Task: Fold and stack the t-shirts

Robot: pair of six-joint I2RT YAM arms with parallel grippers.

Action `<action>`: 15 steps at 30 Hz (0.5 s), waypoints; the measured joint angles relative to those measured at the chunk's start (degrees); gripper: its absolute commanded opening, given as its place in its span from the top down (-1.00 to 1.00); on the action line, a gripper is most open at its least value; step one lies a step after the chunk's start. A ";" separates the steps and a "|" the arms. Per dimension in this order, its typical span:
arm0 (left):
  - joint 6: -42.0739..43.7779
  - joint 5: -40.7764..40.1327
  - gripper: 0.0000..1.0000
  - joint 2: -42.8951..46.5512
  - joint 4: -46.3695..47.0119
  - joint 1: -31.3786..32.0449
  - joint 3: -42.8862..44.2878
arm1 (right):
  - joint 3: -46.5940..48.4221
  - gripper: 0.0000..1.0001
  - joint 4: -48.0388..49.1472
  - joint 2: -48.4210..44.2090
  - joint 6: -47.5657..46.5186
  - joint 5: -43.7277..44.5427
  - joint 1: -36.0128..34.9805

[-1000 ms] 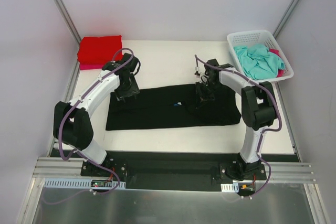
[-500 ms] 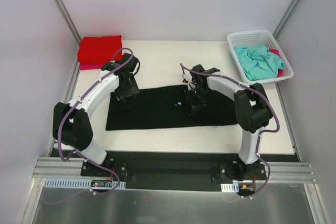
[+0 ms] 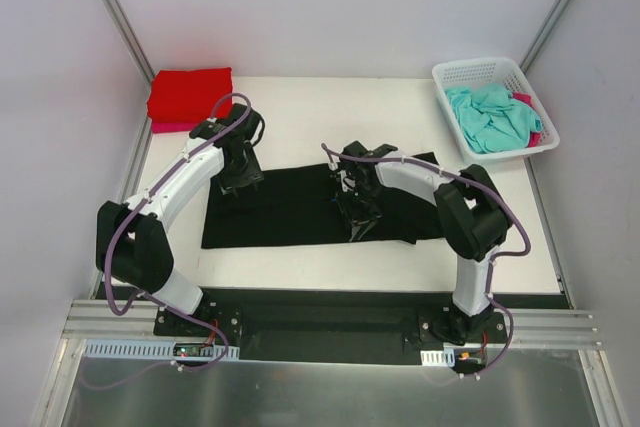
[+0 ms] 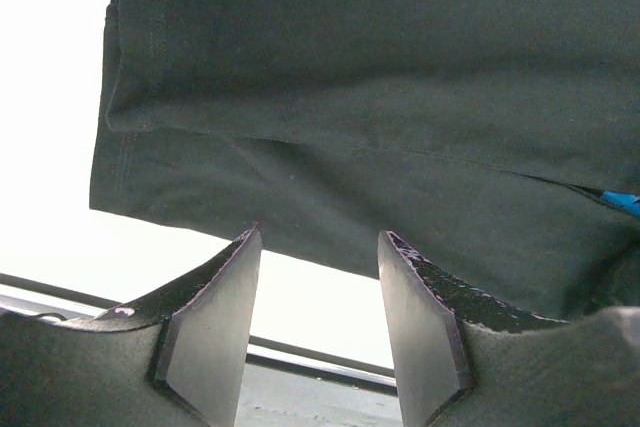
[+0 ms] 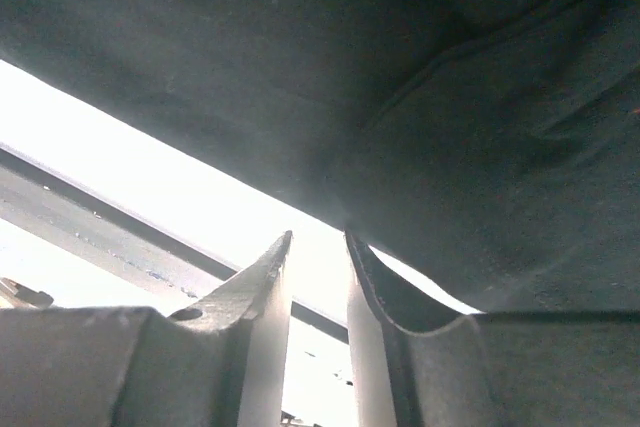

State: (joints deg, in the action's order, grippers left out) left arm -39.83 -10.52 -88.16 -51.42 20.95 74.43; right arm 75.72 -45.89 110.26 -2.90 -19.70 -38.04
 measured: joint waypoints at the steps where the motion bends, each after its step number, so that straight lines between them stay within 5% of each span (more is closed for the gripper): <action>1: -0.02 0.00 0.01 0.13 -0.02 0.00 -0.11 | 0.02 0.42 -0.02 -0.09 0.26 0.11 -0.39; 9: -0.39 0.09 0.06 0.48 0.68 0.42 -2.27 | 4.70 0.55 -3.82 -1.84 0.72 5.16 -1.27; 15: -0.28 1.05 0.07 -0.07 3.23 1.79 -4.37 | 6.51 0.60 -4.02 -6.49 0.72 8.59 6.29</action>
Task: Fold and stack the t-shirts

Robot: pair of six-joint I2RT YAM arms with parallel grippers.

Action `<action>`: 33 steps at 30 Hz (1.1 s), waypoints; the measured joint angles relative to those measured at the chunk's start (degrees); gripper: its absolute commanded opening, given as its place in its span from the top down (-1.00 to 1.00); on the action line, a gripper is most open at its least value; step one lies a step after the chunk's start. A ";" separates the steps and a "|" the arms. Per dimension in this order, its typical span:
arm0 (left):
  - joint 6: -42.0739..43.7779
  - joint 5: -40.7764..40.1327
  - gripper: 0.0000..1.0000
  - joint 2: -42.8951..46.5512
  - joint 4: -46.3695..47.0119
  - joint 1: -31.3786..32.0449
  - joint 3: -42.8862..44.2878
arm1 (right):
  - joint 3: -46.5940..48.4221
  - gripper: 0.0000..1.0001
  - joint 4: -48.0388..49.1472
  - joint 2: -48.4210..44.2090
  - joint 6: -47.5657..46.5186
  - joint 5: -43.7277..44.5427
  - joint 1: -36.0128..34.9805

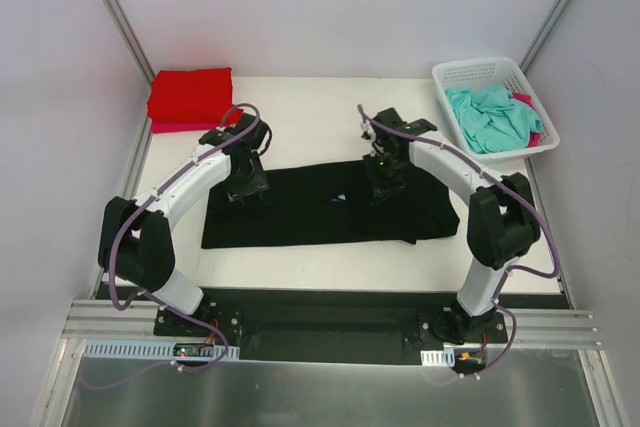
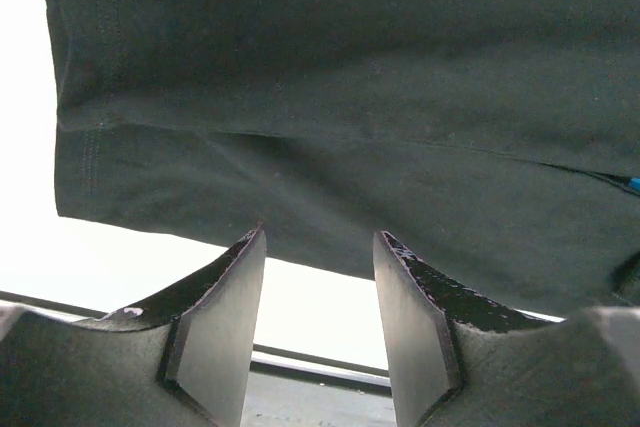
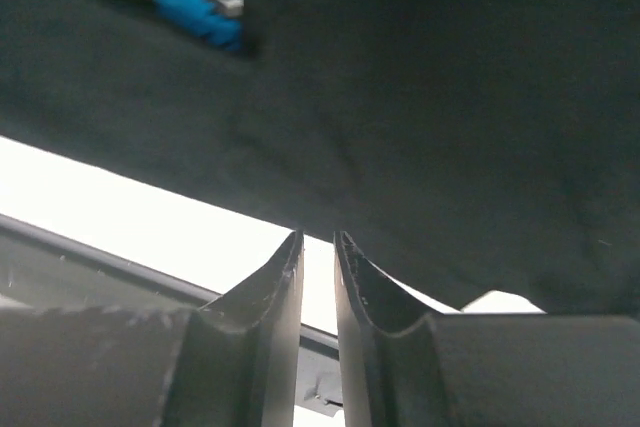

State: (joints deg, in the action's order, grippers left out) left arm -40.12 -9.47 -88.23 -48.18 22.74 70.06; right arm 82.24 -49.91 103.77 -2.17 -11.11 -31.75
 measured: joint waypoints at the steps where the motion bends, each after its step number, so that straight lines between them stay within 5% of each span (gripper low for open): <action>1: 0.04 0.00 0.07 -0.33 0.44 0.15 -0.24 | -0.42 0.60 0.42 -0.81 0.00 0.68 1.75; 13: 1.90 -0.68 -0.01 -4.13 7.15 0.17 -4.22 | -7.93 0.50 6.86 -2.86 0.50 3.43 14.01; 23: 2.19 -1.51 -0.11 -9.35 12.79 0.17 -7.15 | -5.73 0.39 8.59 6.16 1.29 5.92 15.82; 33: 2.08 -1.05 -0.27 -9.40 17.70 0.17 -10.49 | 0.00 0.05 5.29 10.75 1.55 8.81 16.09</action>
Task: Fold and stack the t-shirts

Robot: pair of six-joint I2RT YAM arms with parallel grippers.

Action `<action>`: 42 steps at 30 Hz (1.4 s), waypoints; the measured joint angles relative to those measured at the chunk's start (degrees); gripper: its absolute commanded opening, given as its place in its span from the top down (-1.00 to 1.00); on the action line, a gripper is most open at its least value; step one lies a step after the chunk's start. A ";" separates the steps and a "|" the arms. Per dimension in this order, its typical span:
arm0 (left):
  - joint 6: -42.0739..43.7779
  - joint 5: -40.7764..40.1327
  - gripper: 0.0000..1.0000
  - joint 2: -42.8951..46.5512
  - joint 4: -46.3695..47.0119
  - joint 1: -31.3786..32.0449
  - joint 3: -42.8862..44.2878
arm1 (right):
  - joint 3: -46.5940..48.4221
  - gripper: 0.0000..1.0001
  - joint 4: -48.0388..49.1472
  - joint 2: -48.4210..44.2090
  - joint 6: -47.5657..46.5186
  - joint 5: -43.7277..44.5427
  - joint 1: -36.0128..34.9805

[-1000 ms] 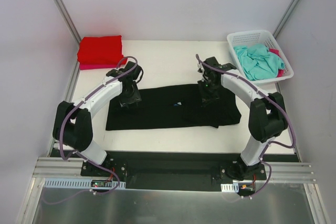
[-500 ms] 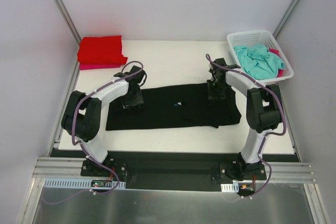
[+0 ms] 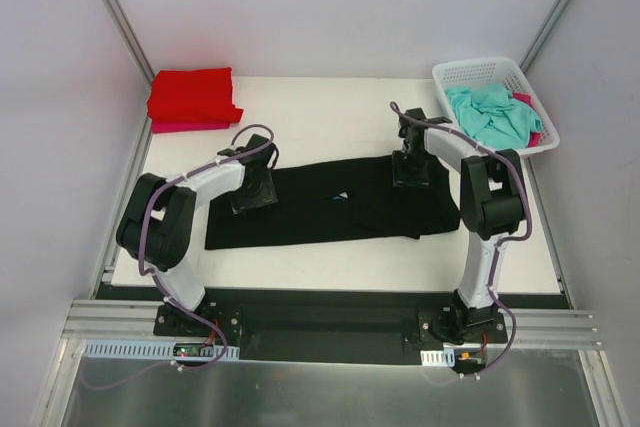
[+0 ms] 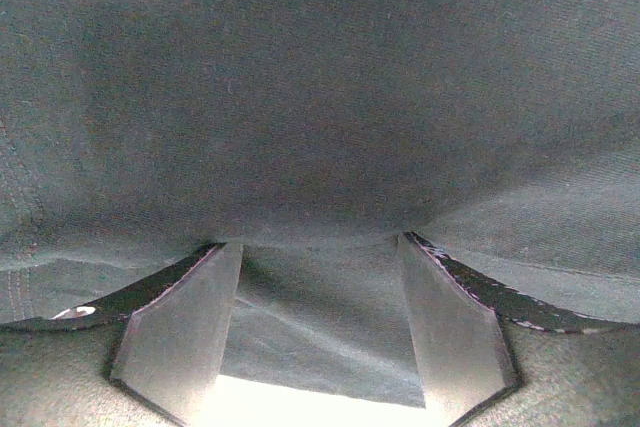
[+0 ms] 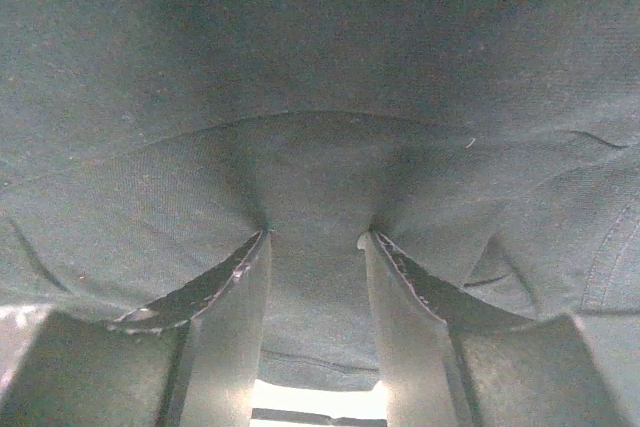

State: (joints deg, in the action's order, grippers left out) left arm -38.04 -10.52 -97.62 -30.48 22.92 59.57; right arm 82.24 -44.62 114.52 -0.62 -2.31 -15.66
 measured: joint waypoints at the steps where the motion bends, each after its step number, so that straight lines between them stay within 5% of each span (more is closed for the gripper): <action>1: -0.09 0.15 -0.27 0.00 0.55 0.00 -0.57 | 0.61 0.02 -0.35 0.44 -0.02 0.07 0.04; 13: -3.45 1.01 -0.25 6.47 6.12 1.68 -8.17 | 17.33 -0.06 -7.43 10.93 -0.44 -0.07 1.22; 42: -17.88 3.61 -0.24 -0.63 -5.22 33.18 0.33 | 45.55 -0.20 -11.15 26.34 -2.40 -12.41 2.19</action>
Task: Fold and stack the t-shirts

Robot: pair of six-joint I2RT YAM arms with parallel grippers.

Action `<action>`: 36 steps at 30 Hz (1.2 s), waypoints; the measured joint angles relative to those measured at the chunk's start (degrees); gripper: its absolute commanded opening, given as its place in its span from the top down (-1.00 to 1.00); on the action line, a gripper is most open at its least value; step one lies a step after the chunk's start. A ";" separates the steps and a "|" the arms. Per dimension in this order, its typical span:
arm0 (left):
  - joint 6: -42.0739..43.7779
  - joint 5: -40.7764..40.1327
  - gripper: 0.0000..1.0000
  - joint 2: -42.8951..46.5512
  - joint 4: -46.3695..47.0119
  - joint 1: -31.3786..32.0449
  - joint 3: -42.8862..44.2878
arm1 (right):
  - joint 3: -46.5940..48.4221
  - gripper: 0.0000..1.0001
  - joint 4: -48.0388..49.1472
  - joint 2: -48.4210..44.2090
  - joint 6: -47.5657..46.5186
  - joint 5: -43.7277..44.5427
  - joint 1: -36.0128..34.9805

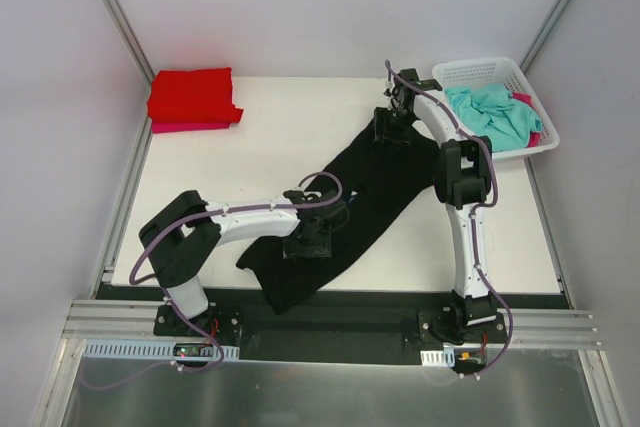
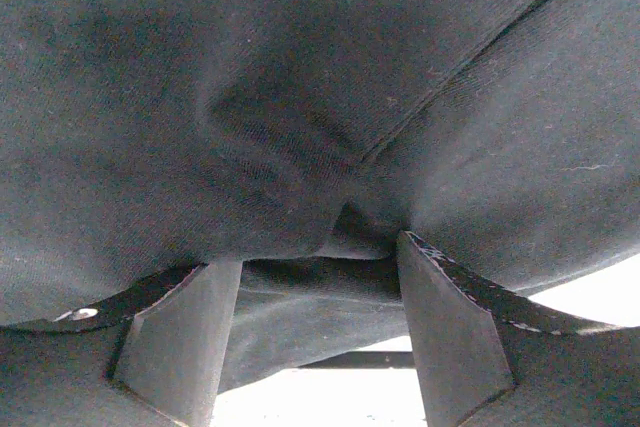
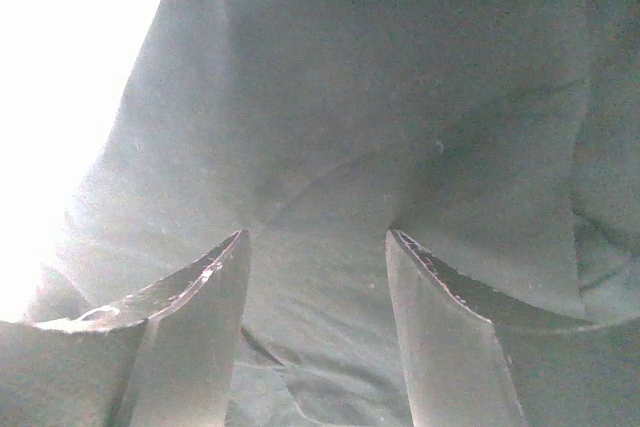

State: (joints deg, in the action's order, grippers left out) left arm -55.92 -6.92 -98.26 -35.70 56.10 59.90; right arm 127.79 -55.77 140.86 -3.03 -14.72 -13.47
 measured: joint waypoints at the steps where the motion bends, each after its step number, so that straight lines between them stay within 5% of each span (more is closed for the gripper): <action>1: -0.39 0.31 -0.25 0.00 -0.33 0.66 0.00 | 0.28 -0.20 0.04 0.31 0.00 -0.44 0.00; 9: -3.02 0.96 -0.29 0.00 -2.97 3.56 0.83 | 1.49 -0.24 0.63 1.40 -0.22 -2.73 0.11; 16: -2.23 0.20 -0.54 0.00 -9.77 3.98 9.86 | 0.07 -0.27 -0.68 -3.04 -0.92 -0.83 0.31; 20: 0.39 -2.60 -0.71 0.00 -15.69 3.98 19.69 | -4.61 -0.30 -1.03 -13.77 -0.90 1.20 0.66; 27: 12.85 -6.88 -0.70 -0.13 -18.84 2.08 39.04 | -18.03 -0.31 -0.11 -38.25 -0.20 7.54 1.09; 36: 27.96 1.42 -0.64 -11.21 -10.95 -12.35 41.97 | -38.56 -0.31 -1.44 -55.06 2.80 17.31 2.03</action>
State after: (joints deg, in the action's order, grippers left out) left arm -27.97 -5.50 -109.47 -46.65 43.75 101.86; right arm 89.23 -57.21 85.80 -0.23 2.59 -11.44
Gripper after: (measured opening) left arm 0.825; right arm 0.654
